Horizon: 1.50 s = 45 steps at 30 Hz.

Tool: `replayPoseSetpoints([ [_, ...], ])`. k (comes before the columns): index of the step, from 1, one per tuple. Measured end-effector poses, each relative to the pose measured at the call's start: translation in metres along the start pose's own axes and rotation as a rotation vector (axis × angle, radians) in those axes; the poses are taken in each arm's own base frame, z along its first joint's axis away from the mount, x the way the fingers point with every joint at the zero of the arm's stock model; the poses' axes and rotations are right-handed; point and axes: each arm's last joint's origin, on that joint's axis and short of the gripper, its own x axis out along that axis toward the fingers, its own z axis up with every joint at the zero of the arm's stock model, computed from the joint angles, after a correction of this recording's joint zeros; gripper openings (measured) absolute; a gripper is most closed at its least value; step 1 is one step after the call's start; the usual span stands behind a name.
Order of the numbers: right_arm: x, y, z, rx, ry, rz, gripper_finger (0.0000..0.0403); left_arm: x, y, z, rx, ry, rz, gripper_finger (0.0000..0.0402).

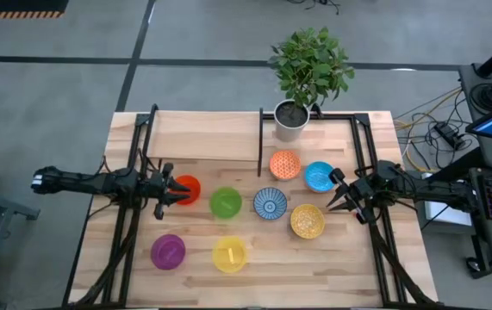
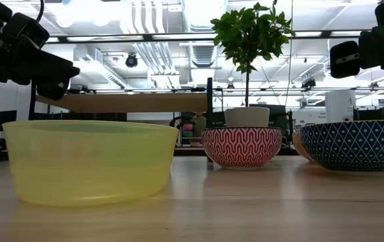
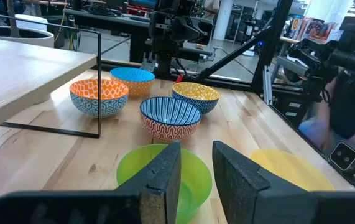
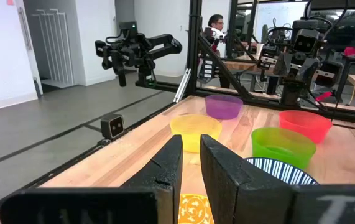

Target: Place and stack bowls onto a shelf

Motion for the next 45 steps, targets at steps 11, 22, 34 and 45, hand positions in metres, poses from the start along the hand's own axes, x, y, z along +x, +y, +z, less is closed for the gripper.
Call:
replayPoseSetpoints([
  [11,0.000,0.000,0.000,0.000,0.000,0.000,0.0047,0.000,0.000,0.000,0.000,0.000,0.000,0.0076],
  [22,0.000,0.000,0.000,0.000,0.000,0.000,0.0047,0.000,0.000,0.000,0.019,0.000,0.000,0.0076],
  [34,0.000,0.000,0.000,0.223,0.000,0.001,0.0047,-0.002,-0.003,0.017,-0.033,-0.177,-0.026,0.0076],
  [45,-0.003,-0.006,0.026,0.174,-0.179,-0.232,0.0047,-0.024,-0.010,0.063,-0.216,-0.696,-0.186,0.0076],
])
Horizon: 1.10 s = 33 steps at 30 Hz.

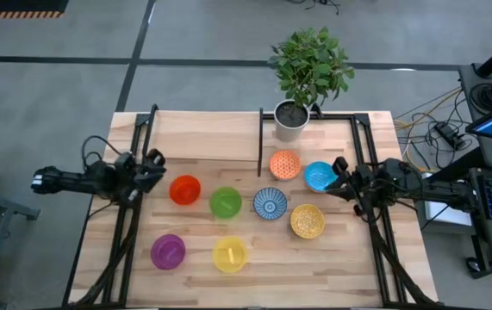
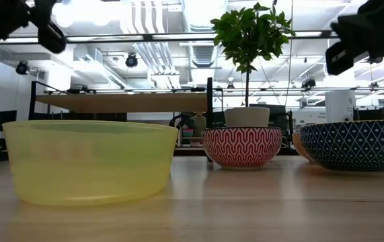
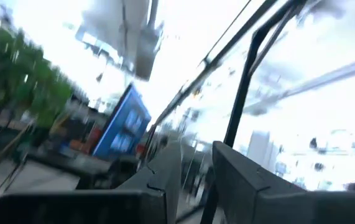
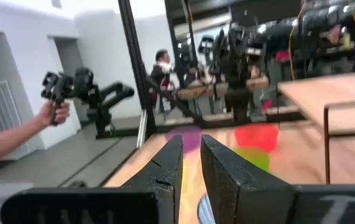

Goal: Place and stack bowls onto a shelf
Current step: Put the orange bowl on the shelf

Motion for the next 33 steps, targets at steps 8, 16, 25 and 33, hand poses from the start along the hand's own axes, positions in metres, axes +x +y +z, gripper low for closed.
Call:
replayPoseSetpoints([
  [8,0.001,0.000,0.010,0.000,-0.030,-0.052,0.0047,0.000,-0.002,0.004,0.107,-0.041,-0.013,0.0076],
  [16,0.003,0.000,0.016,-0.014,-0.030,-0.084,0.0047,-0.001,-0.004,0.011,0.121,-0.112,-0.035,0.0076],
  [25,0.006,0.002,0.030,-0.064,-0.040,-0.089,0.0047,0.007,-0.006,0.015,0.064,-0.169,-0.059,0.0076],
  [33,0.012,0.007,0.070,-0.122,-0.106,-0.146,0.0047,0.068,-0.013,0.026,-0.056,0.040,0.009,0.0076],
])
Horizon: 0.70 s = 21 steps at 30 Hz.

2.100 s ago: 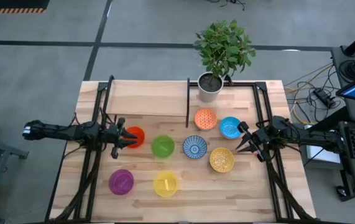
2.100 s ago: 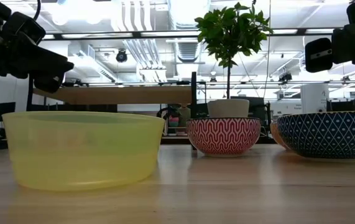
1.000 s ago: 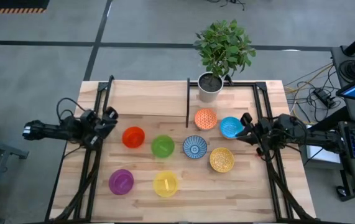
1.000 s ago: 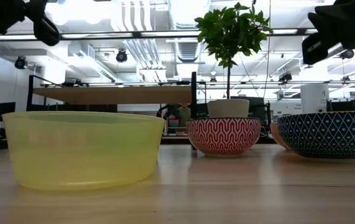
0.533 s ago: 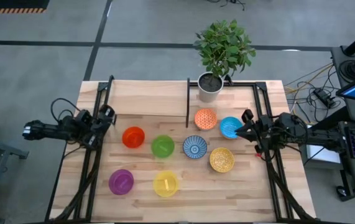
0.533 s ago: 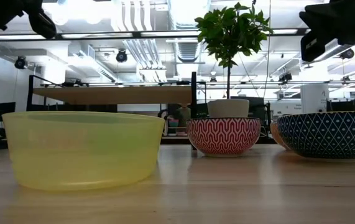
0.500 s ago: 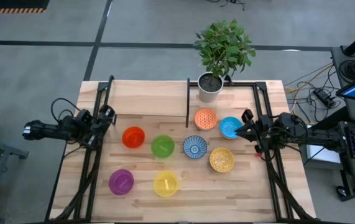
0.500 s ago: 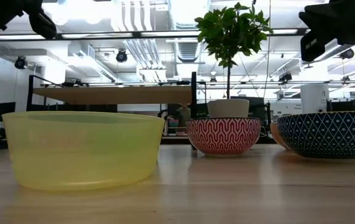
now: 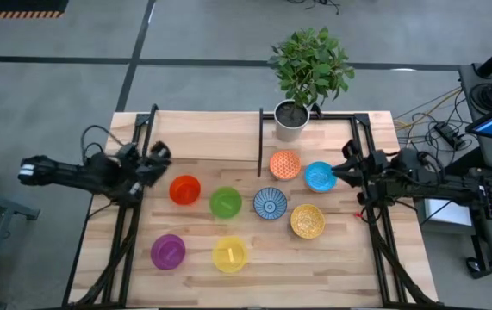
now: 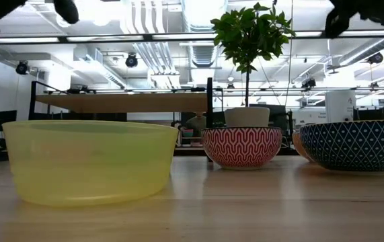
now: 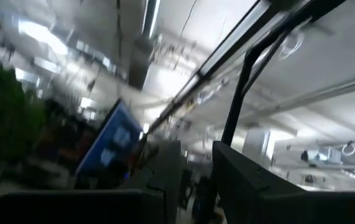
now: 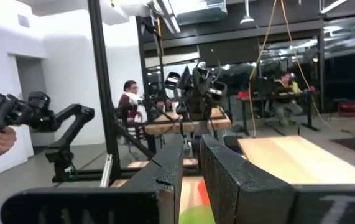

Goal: Place and stack bowls onto a shelf
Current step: Put the orange bowl on the shelf

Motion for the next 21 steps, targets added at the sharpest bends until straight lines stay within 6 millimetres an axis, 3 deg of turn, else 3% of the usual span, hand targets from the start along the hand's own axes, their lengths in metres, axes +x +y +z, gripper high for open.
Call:
replayPoseSetpoints([
  [4,0.006,-0.001,0.007,0.015,0.068,-0.011,0.0047,0.039,-0.004,0.005,-0.093,0.308,0.172,0.0076],
  [7,0.010,-0.001,0.011,0.035,0.139,-0.021,0.0047,0.059,-0.001,0.005,-0.141,0.577,0.474,0.0076],
  [12,0.016,-0.004,0.002,0.106,0.244,-0.042,0.0047,0.061,0.008,-0.017,-0.283,1.096,1.106,0.0076],
  [14,0.020,-0.006,-0.006,0.115,0.287,-0.049,0.0047,0.058,0.007,-0.028,-0.331,1.317,1.281,0.0076],
  [17,0.024,-0.007,-0.006,0.095,0.294,-0.048,0.0047,0.059,0.007,-0.048,-0.303,1.560,1.426,0.0076],
  [21,0.025,-0.005,0.010,0.050,0.247,-0.036,0.0047,0.068,0.011,-0.074,-0.244,1.660,1.450,0.0076],
])
